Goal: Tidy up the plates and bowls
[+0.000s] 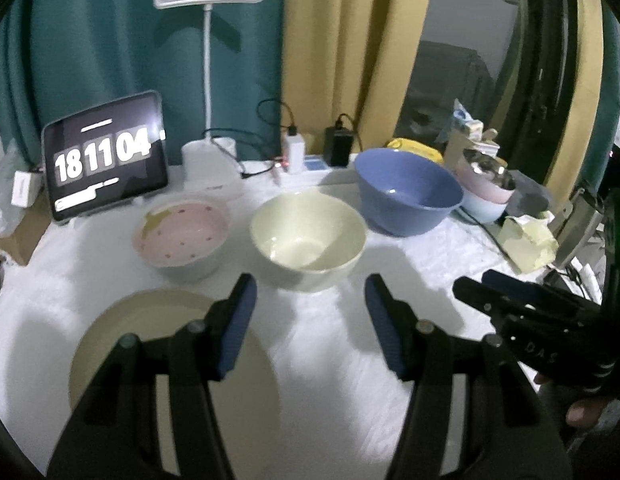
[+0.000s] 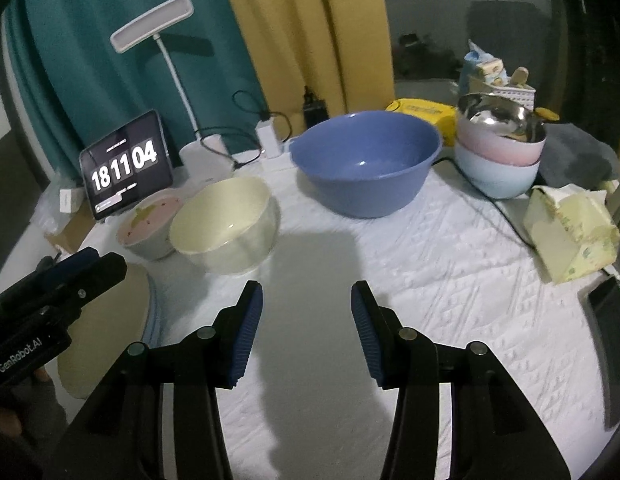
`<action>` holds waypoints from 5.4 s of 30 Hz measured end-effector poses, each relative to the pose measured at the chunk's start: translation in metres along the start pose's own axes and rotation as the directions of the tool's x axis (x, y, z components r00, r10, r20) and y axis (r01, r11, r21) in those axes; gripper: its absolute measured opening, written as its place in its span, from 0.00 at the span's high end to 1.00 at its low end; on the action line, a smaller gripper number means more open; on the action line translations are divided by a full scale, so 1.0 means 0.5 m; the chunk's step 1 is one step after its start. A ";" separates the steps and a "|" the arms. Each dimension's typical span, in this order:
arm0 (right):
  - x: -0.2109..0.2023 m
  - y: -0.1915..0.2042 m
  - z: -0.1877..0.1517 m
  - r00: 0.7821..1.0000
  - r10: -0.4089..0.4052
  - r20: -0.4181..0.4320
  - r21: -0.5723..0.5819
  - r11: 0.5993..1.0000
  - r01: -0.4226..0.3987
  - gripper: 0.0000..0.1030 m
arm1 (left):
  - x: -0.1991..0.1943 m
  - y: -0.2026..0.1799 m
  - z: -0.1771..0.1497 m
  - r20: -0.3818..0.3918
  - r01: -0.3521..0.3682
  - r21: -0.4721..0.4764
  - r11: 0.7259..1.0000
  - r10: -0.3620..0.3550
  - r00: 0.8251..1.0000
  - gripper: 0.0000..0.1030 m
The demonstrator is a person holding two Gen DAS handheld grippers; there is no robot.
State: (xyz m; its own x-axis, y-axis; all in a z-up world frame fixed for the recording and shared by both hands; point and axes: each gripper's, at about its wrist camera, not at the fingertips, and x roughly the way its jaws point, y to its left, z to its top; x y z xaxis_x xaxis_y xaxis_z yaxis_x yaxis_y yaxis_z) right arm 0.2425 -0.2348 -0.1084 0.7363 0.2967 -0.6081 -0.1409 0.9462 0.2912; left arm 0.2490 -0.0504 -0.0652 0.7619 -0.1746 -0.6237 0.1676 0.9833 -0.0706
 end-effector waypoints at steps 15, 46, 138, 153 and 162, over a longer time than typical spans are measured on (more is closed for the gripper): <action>0.001 -0.084 0.061 0.996 -0.066 0.053 0.002 0.998 0.067 0.53 | 0.048 -0.091 0.068 0.041 0.053 0.063 0.997 -0.055 0.998 0.43; 0.185 -0.201 0.171 0.994 -0.109 0.006 0.110 0.988 0.108 0.53 | 0.229 -0.131 0.145 0.032 0.044 0.092 0.995 -0.047 0.998 0.43; -0.046 -0.116 -0.043 0.995 -0.097 0.009 0.122 0.988 0.095 0.84 | 0.021 -0.134 -0.051 -0.050 0.072 0.160 0.985 -0.065 0.997 0.72; -0.039 -0.071 -0.084 0.994 -0.088 -0.071 0.087 0.992 0.094 0.74 | 0.015 -0.091 -0.116 -0.124 0.076 0.111 0.991 -0.062 0.990 0.71; -0.040 -0.064 -0.078 0.992 -0.108 -0.070 0.084 0.990 0.113 0.68 | 0.009 -0.075 -0.112 -0.143 0.100 0.086 0.991 -0.087 0.986 0.70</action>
State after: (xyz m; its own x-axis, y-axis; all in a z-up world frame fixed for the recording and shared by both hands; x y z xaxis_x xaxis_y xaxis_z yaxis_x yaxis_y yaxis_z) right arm 0.2063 -0.2662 -0.1344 0.6988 0.2016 -0.6864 -0.0001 0.9595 0.2816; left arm 0.2112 -0.0850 -0.1093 0.6468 -0.2507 -0.7203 0.2965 0.9528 -0.0654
